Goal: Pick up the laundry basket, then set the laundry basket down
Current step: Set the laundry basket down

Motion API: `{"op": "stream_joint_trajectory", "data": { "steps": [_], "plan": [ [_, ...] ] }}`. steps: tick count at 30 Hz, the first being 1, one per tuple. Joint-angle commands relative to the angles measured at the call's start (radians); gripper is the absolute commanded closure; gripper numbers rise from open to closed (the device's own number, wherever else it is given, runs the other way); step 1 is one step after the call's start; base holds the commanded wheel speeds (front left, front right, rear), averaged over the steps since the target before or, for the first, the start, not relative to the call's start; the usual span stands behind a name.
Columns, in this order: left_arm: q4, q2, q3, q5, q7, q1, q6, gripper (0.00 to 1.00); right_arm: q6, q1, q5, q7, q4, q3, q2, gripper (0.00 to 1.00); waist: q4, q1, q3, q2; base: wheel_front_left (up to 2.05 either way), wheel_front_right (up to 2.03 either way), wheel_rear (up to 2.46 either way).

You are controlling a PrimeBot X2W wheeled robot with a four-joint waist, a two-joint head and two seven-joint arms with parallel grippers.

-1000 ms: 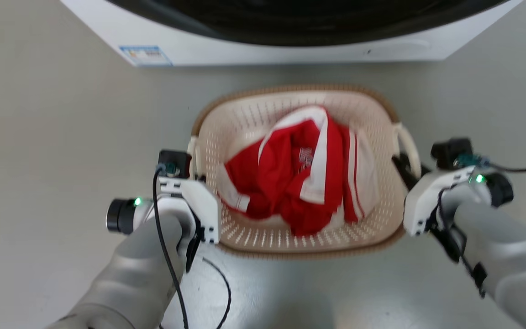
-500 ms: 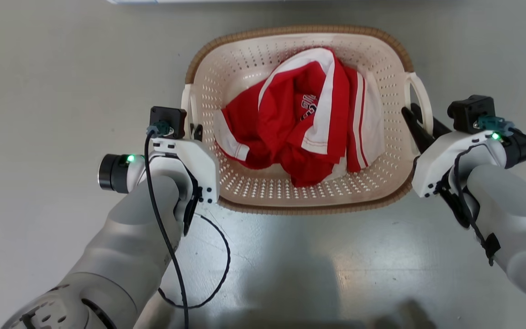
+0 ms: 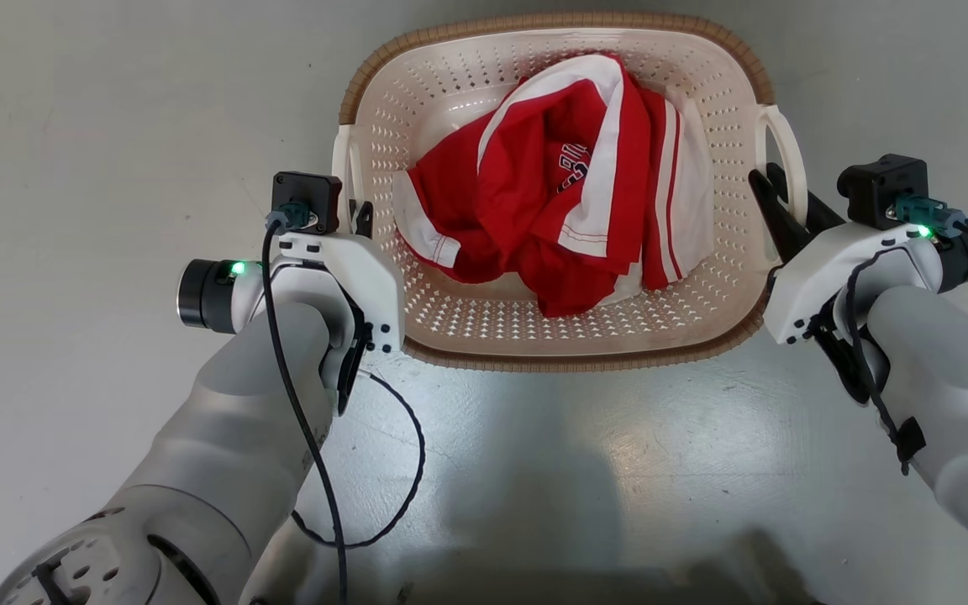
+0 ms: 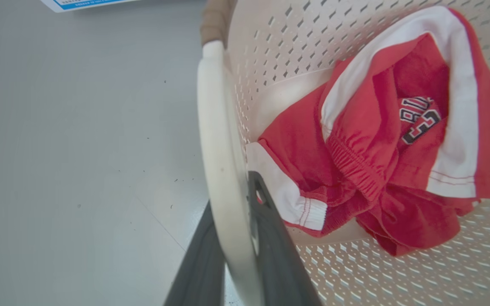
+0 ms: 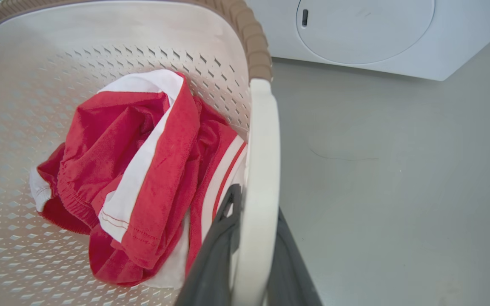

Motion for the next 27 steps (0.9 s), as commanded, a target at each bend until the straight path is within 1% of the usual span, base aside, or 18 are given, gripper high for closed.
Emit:
{"op": "stream_joint_trajectory", "data": {
  "steps": [1, 13, 27],
  "plan": [
    [-0.011, 0.016, 0.0, 0.013, -0.007, -0.014, -0.008, 1.0, 0.017, 0.065, -0.025, -0.021, -0.03, 0.014, 0.016, 1.0, -0.001, 0.0, 0.003, 0.0, 0.0, 0.0, 0.0],
    [-0.015, 0.016, -0.011, -0.004, -0.01, -0.026, -0.001, 1.0, 0.017, 0.068, -0.052, -0.021, -0.033, -0.023, 0.014, 1.0, -0.003, 0.0, 0.033, 0.0, 0.0, 0.0, 0.0],
    [-0.014, 0.016, -0.017, -0.024, -0.011, -0.031, 0.005, 1.0, 0.017, 0.069, -0.059, -0.021, -0.028, -0.048, 0.02, 1.0, -0.003, 0.0, 0.041, 0.0, 0.0, 0.0, 0.0]
  ]
}}
